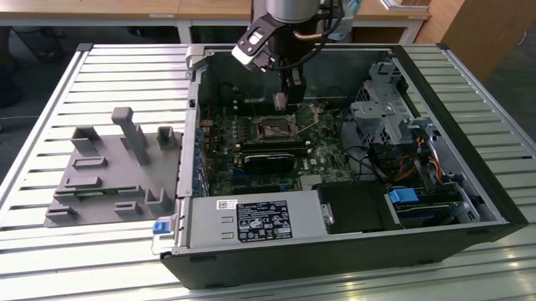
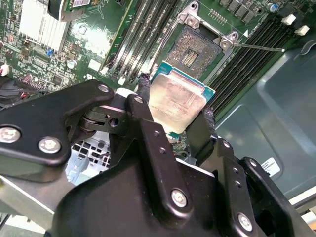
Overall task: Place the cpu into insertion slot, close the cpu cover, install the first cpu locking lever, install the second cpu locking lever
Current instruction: 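Place the cpu into insertion slot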
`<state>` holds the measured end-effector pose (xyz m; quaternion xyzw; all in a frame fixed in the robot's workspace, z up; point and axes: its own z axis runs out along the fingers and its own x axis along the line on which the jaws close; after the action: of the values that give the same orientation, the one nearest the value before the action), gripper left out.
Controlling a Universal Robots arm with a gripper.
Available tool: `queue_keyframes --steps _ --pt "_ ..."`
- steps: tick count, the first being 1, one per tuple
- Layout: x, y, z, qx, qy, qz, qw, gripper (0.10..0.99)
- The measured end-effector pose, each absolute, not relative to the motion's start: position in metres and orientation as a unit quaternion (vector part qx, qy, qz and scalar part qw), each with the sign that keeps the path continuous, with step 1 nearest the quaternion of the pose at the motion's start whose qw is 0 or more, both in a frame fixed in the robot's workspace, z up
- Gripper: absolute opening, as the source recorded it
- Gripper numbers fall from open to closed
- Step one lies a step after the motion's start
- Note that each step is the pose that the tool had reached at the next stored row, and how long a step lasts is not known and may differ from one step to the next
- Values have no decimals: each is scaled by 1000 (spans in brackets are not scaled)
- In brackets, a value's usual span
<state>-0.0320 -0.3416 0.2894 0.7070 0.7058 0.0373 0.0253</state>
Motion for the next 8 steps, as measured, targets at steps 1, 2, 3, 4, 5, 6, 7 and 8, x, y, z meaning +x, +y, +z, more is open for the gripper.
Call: queue_keyframes --steps 1,2,3,4,5,6,7,8 --pt "-32 -342 289 707 706 37 25 541" --pt "-32 -341 288 708 705 37 25 541" --pt "-32 -341 287 708 705 37 25 541" --pt "-33 -341 287 708 705 37 25 541" --pt "-33 -341 286 708 704 37 25 541" --pt "-33 -341 286 709 704 37 25 541" --pt "-33 -341 285 709 704 37 25 541" --pt "-33 -341 284 709 704 37 26 541"
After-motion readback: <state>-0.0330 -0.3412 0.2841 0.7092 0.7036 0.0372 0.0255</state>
